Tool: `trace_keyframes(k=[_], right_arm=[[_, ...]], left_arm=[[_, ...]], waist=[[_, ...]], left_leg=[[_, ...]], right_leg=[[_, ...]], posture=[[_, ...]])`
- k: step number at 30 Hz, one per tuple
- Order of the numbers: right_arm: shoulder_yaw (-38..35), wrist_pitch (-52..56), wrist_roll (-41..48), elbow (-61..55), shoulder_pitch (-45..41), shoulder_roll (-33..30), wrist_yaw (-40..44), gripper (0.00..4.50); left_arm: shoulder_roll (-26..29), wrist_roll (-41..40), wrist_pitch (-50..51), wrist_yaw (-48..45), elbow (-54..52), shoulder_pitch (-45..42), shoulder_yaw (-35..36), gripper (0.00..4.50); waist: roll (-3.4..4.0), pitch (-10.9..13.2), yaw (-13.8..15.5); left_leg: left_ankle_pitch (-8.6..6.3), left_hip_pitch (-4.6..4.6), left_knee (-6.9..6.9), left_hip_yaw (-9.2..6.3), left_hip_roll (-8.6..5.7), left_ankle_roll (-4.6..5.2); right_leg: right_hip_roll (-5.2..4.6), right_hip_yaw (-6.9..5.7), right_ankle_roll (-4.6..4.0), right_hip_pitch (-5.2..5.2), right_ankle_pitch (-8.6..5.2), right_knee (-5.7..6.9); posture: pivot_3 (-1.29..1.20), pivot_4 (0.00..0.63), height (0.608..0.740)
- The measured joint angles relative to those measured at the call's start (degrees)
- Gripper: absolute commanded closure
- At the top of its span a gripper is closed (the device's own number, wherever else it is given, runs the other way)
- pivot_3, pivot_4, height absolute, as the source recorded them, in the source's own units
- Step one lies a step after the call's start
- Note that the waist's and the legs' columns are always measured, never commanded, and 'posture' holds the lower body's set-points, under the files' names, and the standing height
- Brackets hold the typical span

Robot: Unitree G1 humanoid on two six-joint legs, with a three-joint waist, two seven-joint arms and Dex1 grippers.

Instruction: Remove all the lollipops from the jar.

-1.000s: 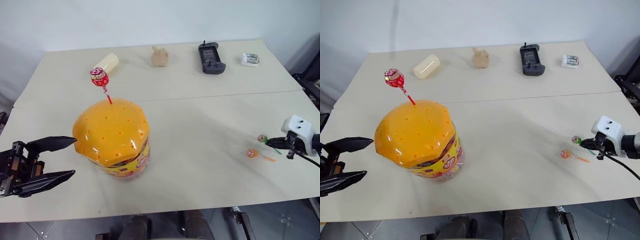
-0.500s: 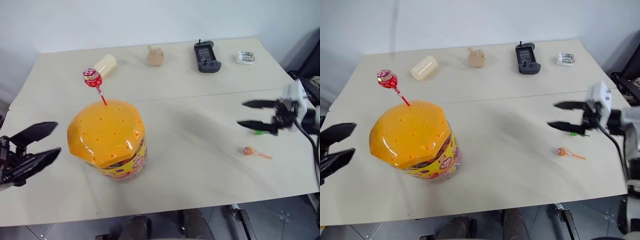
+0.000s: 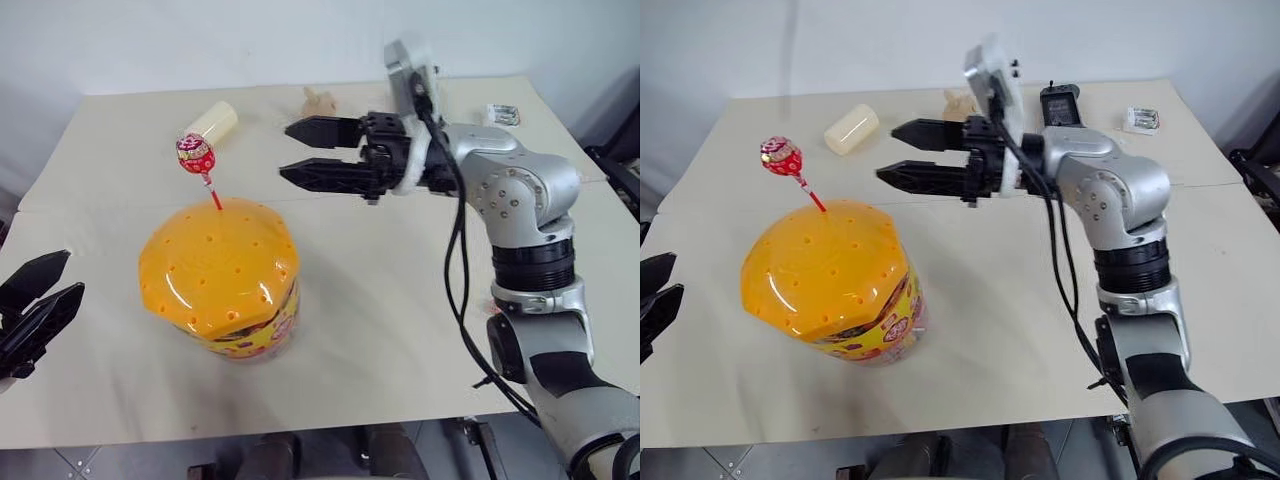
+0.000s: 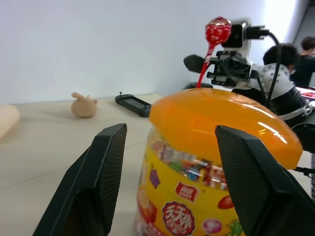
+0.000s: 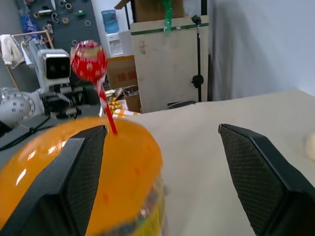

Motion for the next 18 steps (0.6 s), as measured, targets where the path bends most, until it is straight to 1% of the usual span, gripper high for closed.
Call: trace_keyframes(k=[2, 6, 9, 13, 17, 18], right_arm=[[1.17, 0.54, -0.28, 0.16, -1.59, 3.49, -2.17, 0.71], [3.99, 0.35, -2.82, 1.08, -4.47, 8.16, -5.56, 0.71], [6.44, 0.41, -4.2, 1.85, -4.75, 8.98, -5.31, 0.71], [9.15, 0.47, -4.34, 1.82, -4.75, 9.71, -1.66, 0.71], [9.6, 0.26, -4.53, 1.69, -4.76, 9.92, 0.25, 0.71], [9.59, -0.02, -4.74, 1.85, -4.76, 10.44, 0.29, 1.1]], left_arm=[[-0.56, 0.12, -0.32, 0.05, -0.06, 0.17, -0.24, 1.45], [-0.73, 0.2, -0.66, 0.35, -0.3, 0.15, -0.45, 1.45], [-0.88, 0.23, -1.0, 0.53, -0.34, 0.16, -0.73, 1.45], [-0.87, 0.23, -1.05, 0.55, -0.34, 0.04, -0.77, 1.45], [-0.85, 0.22, -1.05, 0.5, -0.33, -0.11, -0.82, 1.45], [-0.85, 0.21, -1.05, 0.46, -0.33, -0.09, -0.81, 1.45]], waist=[[0.0, 0.0, -0.37], [-0.01, -0.01, -0.8], [-0.03, -0.02, -0.77], [-0.03, -0.02, -0.78], [-0.04, -0.02, -0.84], [-0.04, -0.02, -0.87]], left_leg=[[0.0, 0.0, 0.0, 0.0, 0.02, -0.01], [0.04, 0.03, 0.01, 0.03, 0.06, -0.09], [0.08, 0.03, 0.02, 0.02, 0.06, -0.14], [0.1, 0.04, 0.02, 0.01, 0.09, -0.17], [0.11, 0.04, 0.02, 0.02, 0.09, -0.17], [0.11, 0.04, 0.02, 0.01, 0.1, -0.18]], right_leg=[[0.0, -0.11, -0.03, -0.04, 0.0, 0.04], [0.03, -0.12, -0.08, -0.07, -0.01, 0.14], [0.04, -0.12, -0.09, -0.07, -0.01, 0.19], [0.07, -0.12, -0.1, -0.07, 0.0, 0.2], [0.08, -0.11, -0.11, -0.08, 0.0, 0.21], [0.08, -0.11, -0.11, -0.08, 0.0, 0.21]], posture=[[0.0, 0.15, 0.74], [0.0, 0.15, 0.74], [0.0, 0.15, 0.74], [0.0, 0.15, 0.74], [0.0, 0.15, 0.74], [0.0, 0.15, 0.74]])
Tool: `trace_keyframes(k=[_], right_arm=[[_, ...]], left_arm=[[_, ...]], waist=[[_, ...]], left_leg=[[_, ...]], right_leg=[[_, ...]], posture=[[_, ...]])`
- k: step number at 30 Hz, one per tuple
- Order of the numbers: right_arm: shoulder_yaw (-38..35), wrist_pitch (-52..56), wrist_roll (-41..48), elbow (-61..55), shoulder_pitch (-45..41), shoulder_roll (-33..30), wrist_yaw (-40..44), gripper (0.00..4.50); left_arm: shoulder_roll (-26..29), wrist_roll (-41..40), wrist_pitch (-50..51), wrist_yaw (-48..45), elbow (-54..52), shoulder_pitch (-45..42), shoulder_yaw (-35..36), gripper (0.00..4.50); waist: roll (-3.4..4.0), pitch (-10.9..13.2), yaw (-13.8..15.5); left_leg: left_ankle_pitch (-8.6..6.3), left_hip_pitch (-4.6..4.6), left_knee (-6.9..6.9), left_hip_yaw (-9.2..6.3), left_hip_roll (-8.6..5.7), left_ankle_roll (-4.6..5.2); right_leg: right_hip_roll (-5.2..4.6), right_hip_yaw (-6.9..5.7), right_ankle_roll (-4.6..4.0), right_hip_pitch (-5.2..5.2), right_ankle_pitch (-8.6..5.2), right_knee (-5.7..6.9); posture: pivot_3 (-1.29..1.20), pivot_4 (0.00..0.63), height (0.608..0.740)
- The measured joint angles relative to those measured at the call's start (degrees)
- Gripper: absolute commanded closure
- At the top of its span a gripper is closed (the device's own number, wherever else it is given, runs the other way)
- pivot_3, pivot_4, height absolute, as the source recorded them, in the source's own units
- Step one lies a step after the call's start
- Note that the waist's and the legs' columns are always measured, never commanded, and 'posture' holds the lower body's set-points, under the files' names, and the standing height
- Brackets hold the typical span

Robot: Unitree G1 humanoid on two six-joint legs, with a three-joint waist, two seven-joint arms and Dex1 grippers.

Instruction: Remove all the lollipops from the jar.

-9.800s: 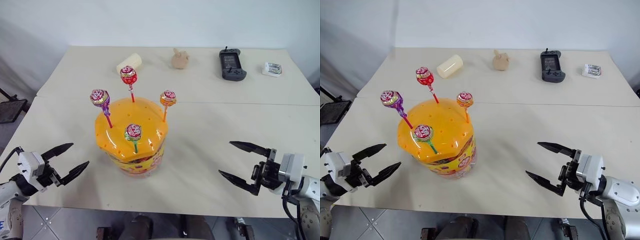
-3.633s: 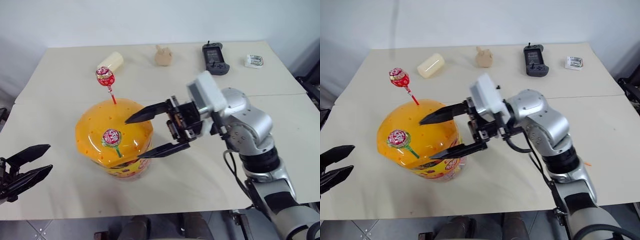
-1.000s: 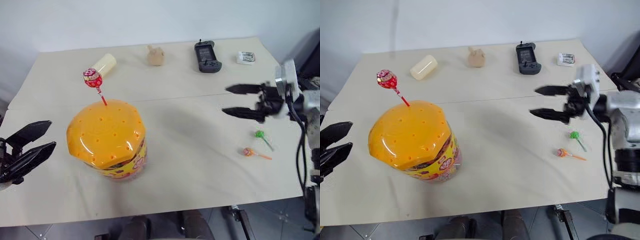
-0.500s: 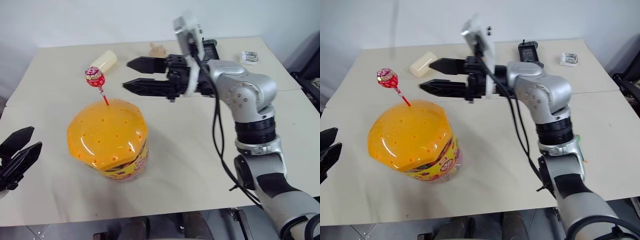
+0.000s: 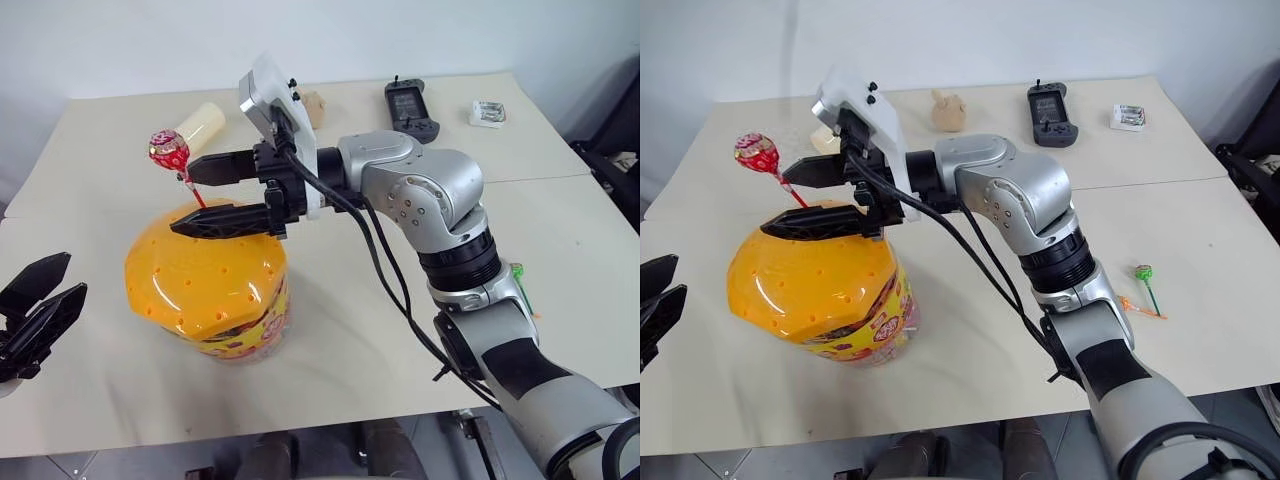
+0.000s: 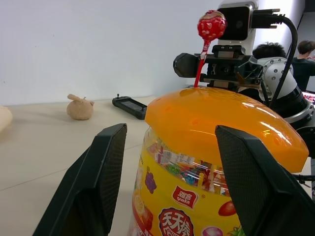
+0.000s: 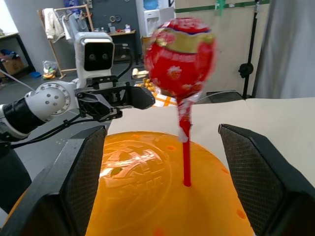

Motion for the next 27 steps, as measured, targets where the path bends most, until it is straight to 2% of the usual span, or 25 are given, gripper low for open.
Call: trace_keyframes(k=[2, 10, 15, 19, 23, 27], right_arm=[[-0.09, -0.39, -0.43, 0.49, 0.0, 0.98, -0.35, 1.62], [-0.79, -2.57, -1.0, 0.66, 0.02, 2.88, -0.48, 4.38], [-3.17, -6.14, -0.32, 0.8, 0.28, 2.6, 1.3, 4.48], [-10.12, -11.03, 2.34, 1.46, 0.44, -1.15, 4.82, 4.48], [-15.59, -9.82, 2.56, 2.92, 2.26, -14.58, 6.88, 4.48], [-14.78, -10.35, -2.52, 3.44, 10.12, -29.87, 11.92, 4.48]], left_arm=[[0.01, -0.01, 0.0, -0.03, 0.0, 0.02, 0.0, 1.45], [0.35, -0.15, 0.04, -0.04, -0.04, -0.06, 0.04, 1.45], [1.02, -0.7, 0.29, -0.44, -0.82, -0.51, -0.03, 1.45], [3.5, -2.51, 0.91, -1.19, -4.11, -3.26, -1.31, 1.45], [7.05, -3.96, 2.5, -2.09, -6.64, -5.01, -3.2, 1.45], [9.26, -4.75, 3.64, -3.09, -8.82, -5.68, -3.96, 1.45]], waist=[[0.0, 0.0, -0.12], [-0.01, 0.0, -0.44], [-0.01, 0.0, -0.89], [-0.08, -0.04, -0.47], [-0.12, -0.06, 0.57], [-0.11, -0.05, 0.63]], left_leg=[[0.01, 0.0, 0.0, 0.01, 0.0, -0.01], [0.01, 0.0, -0.01, -0.01, 0.01, -0.02], [0.0, -0.01, -0.02, -0.01, 0.0, -0.01], [0.01, 0.0, -0.01, -0.07, -0.03, 0.0], [0.0, -0.04, -0.01, -0.08, -0.04, 0.03], [-0.04, -0.07, -0.08, -0.01, -0.01, 0.09]], right_leg=[[0.01, 0.0, 0.0, -0.01, 0.0, 0.01], [0.01, 0.0, -0.02, -0.02, 0.0, 0.01], [0.01, 0.0, -0.03, -0.02, 0.0, 0.0], [-0.03, -0.05, -0.04, 0.04, 0.0, -0.01], [-0.07, -0.06, -0.04, 0.05, 0.0, -0.08], [-0.05, -0.03, -0.05, 0.01, 0.0, -0.17]], posture=[[0.0, 0.15, 0.74], [0.0, 0.15, 0.74], [0.0, 0.15, 0.74], [0.0, 0.15, 0.74], [0.0, 0.15, 0.74], [0.0, 0.15, 0.74]])
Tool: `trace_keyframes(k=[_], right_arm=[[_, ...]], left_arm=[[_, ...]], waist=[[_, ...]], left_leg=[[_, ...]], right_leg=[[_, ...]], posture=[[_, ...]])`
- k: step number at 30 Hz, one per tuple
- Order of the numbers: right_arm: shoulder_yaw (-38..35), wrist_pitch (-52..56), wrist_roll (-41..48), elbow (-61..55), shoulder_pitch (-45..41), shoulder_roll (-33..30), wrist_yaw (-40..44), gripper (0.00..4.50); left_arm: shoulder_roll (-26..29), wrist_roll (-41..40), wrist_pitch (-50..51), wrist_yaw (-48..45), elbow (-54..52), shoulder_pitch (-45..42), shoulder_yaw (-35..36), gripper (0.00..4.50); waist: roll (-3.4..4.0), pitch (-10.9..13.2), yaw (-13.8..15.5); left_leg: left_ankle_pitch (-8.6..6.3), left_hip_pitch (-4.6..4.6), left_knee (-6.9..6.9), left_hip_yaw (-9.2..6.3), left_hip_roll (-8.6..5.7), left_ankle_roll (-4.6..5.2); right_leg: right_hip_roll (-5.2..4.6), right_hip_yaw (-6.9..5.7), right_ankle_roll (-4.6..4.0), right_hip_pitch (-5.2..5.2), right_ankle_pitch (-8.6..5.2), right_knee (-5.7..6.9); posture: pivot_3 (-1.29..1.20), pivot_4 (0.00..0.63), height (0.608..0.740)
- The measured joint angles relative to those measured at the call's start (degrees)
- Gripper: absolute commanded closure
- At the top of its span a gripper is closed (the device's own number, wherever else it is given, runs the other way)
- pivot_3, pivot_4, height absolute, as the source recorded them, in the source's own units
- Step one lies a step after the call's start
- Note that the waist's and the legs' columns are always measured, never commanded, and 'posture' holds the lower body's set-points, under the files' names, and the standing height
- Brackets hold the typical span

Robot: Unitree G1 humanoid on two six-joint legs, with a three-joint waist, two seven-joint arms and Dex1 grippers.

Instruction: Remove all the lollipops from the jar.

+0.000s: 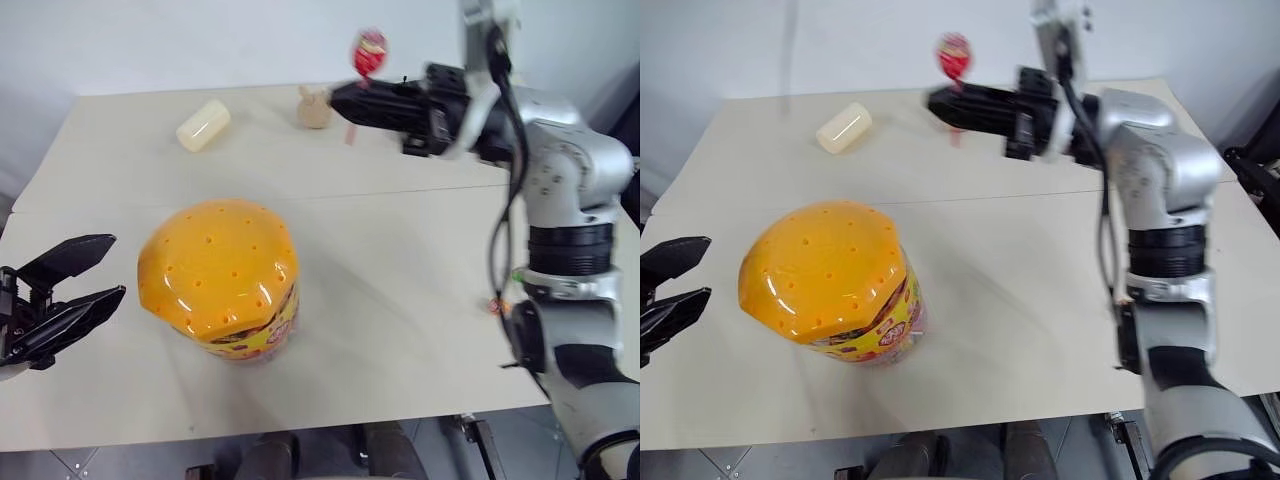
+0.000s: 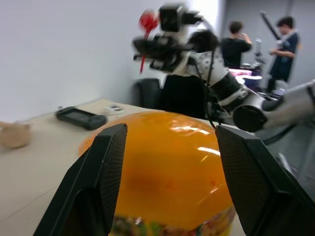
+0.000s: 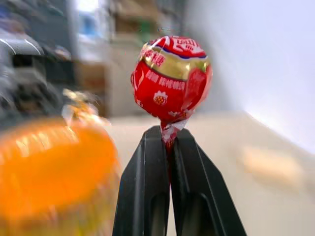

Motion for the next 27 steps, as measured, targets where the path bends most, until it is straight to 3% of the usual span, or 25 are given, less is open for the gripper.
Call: trace_keyframes(k=[4, 7, 15, 20, 27], right_arm=[[0.95, -6.44, -8.86, 2.84, 13.87, -15.73, 5.0, 4.48], [-0.66, -14.79, -13.32, 5.59, 23.27, -21.79, 5.38, 4.48], [-5.11, -26.57, -18.95, 10.88, 44.18, -23.35, 1.52, 4.48], [-8.35, -28.66, -19.69, 13.59, 45.65, -24.12, -0.35, 3.17], [-9.09, -32.85, -18.87, 17.59, 45.82, -23.4, 1.48, 0.77]], left_arm=[[2.05, 0.02, 1.08, -1.96, 0.27, 0.05, 0.11, 1.45], [2.94, 0.46, 1.53, -3.71, 1.44, -0.32, -0.48, 1.45], [3.22, 3.34, 1.51, -7.95, 4.52, -0.84, -2.86, 1.45], [7.69, 3.35, 2.3, -10.84, 5.69, -2.34, -1.52, 1.45], [9.46, 4.2, 4.0, -14.26, 8.04, -1.33, 0.6, 1.45]], waist=[[0.11, 0.06, 0.17], [0.13, 0.08, 0.03], [0.15, 0.08, 0.02], [0.15, 0.08, 0.05], [0.15, 0.08, -0.03]], left_leg=[[-0.04, -0.01, -0.02, 0.2, -0.02, 0.07], [-0.04, 0.09, -0.02, 0.49, 0.08, 0.07], [-0.05, 0.86, 0.0, 1.21, 0.21, 0.05], [-0.09, 0.9, -0.07, 1.26, 0.24, 0.07], [-0.16, 0.92, -0.08, 1.45, 0.29, 0.13]], right_leg=[[-0.02, 0.1, 0.01, -0.02, 0.0, -0.05], [0.0, 0.08, 0.04, -0.02, 0.02, -0.01], [0.24, 0.86, 0.08, 0.26, 0.04, 0.17], [0.29, 1.22, 0.08, 0.25, 0.04, 0.13], [0.35, 1.21, 0.07, 0.23, 0.04, 0.09]], posture=[[0.0, 0.15, 0.74], [0.0, 0.15, 0.74], [0.0, 0.15, 0.74], [0.0, 0.15, 0.74], [0.0, 0.15, 0.74]])
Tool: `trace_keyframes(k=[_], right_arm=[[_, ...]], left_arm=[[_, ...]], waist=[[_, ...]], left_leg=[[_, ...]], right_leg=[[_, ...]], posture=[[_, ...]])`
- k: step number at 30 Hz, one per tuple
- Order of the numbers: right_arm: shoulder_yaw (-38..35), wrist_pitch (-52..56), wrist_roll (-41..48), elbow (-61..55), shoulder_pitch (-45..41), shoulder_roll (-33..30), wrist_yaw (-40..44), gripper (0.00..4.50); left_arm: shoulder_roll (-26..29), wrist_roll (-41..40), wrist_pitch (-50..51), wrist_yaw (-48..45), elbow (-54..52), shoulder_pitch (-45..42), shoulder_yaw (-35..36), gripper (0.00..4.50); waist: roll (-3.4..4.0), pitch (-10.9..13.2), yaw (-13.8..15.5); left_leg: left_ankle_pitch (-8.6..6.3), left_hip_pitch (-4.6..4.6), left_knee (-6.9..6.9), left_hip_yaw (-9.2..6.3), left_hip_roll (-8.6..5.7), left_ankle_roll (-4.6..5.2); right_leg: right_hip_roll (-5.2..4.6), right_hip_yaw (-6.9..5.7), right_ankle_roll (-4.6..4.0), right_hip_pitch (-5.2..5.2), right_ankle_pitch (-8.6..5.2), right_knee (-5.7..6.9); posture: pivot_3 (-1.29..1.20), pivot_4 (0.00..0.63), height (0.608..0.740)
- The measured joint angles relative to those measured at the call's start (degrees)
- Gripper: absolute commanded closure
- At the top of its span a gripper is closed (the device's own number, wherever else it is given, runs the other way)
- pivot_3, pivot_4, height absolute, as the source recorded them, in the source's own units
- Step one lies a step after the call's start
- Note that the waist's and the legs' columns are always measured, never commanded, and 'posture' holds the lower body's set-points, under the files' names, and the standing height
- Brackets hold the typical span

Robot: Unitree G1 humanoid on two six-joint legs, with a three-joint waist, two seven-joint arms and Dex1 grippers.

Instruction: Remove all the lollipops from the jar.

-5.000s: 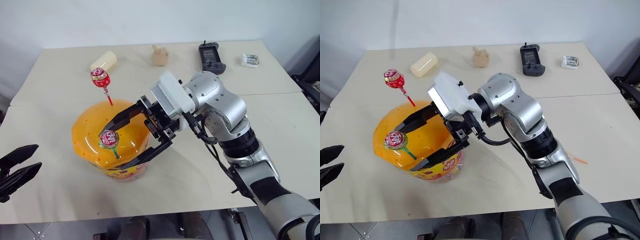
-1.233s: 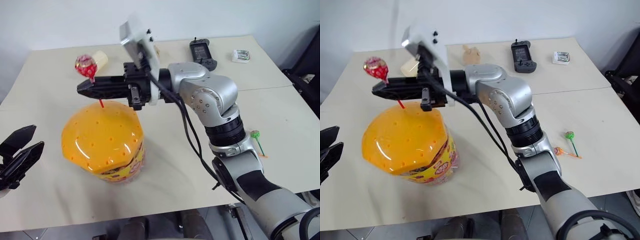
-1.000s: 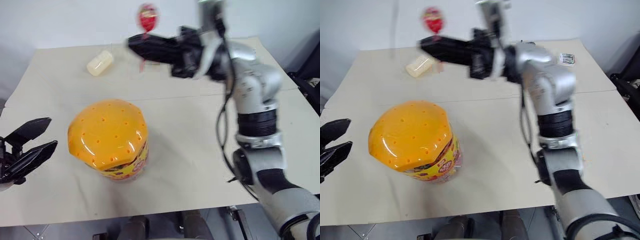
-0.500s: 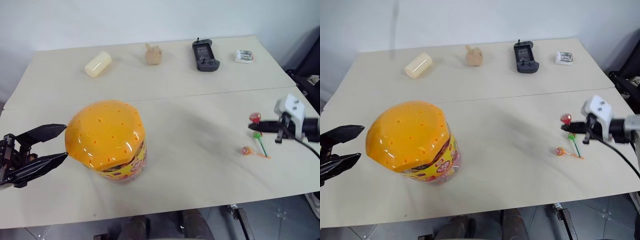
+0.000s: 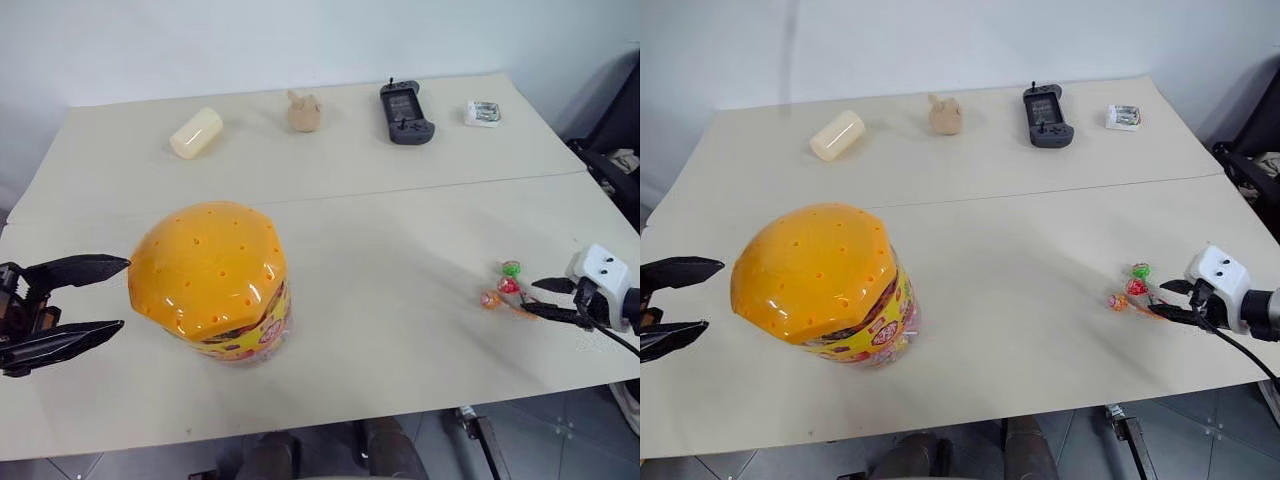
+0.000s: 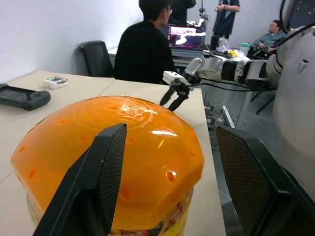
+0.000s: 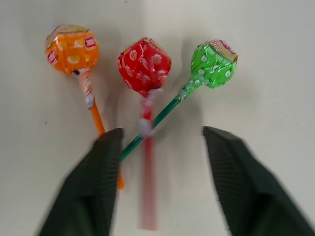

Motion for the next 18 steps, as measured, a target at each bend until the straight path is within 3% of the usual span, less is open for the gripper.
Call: trace_keyframes(k=[2, 6, 12, 16, 18], right_arm=[[-0.53, -0.47, 1.85, -0.14, -0.52, 0.63, 1.68, 0.07], [-3.96, -0.55, 7.51, -1.64, -1.71, 2.55, 5.33, 0.03], [-8.6, 2.54, 16.81, -13.33, -2.42, 8.19, 4.49, 0.03], [-5.01, 3.3, 20.78, -30.78, -2.1, 14.1, 2.98, 0.03], [-3.01, 2.68, 19.89, -33.25, -2.42, 16.66, 1.03, 0.03]], left_arm=[[-0.01, 0.53, 0.23, -0.03, 1.14, 0.12, 0.06, 1.45], [-0.01, 2.95, 1.34, 1.76, 3.69, 2.1, 0.68, 1.45], [-1.1, 15.42, -2.22, 6.24, 13.39, 6.85, 0.61, 1.45], [-3.08, 23.02, -8.01, 9.92, 18.62, 6.98, -0.15, 1.45], [-4.71, 26.04, -11.23, 11.61, 19.77, 6.74, -0.57, 1.45]], waist=[[0.0, 0.0, 0.04], [0.0, 0.0, 0.07], [0.0, 0.0, 0.09], [-0.07, -0.03, 0.18], [-0.21, -0.09, 0.36]], left_leg=[[0.0, 0.02, 0.0, 0.01, 0.02, 0.0], [-0.03, 0.04, 0.0, 0.01, 0.03, 0.01], [-0.07, 0.05, -0.02, 0.05, 0.12, -0.03], [-0.11, 0.03, -0.02, 0.0, 0.23, -0.12], [-0.12, 0.02, -0.01, -0.01, 0.18, -0.09]], right_leg=[[0.01, 0.01, 0.0, 0.0, 0.0, 0.01], [0.02, 0.06, 0.0, 0.01, 0.0, 0.0], [0.08, 0.07, 0.0, 0.0, 0.0, 0.0], [0.15, 0.08, -0.01, -0.01, 0.0, -0.01], [0.08, 0.08, 0.0, 0.01, 0.0, -0.04]], posture=[[0.0, 0.15, 0.74], [0.0, 0.15, 0.74], [0.0, 0.15, 0.74], [0.0, 0.15, 0.74], [0.0, 0.15, 0.74]])
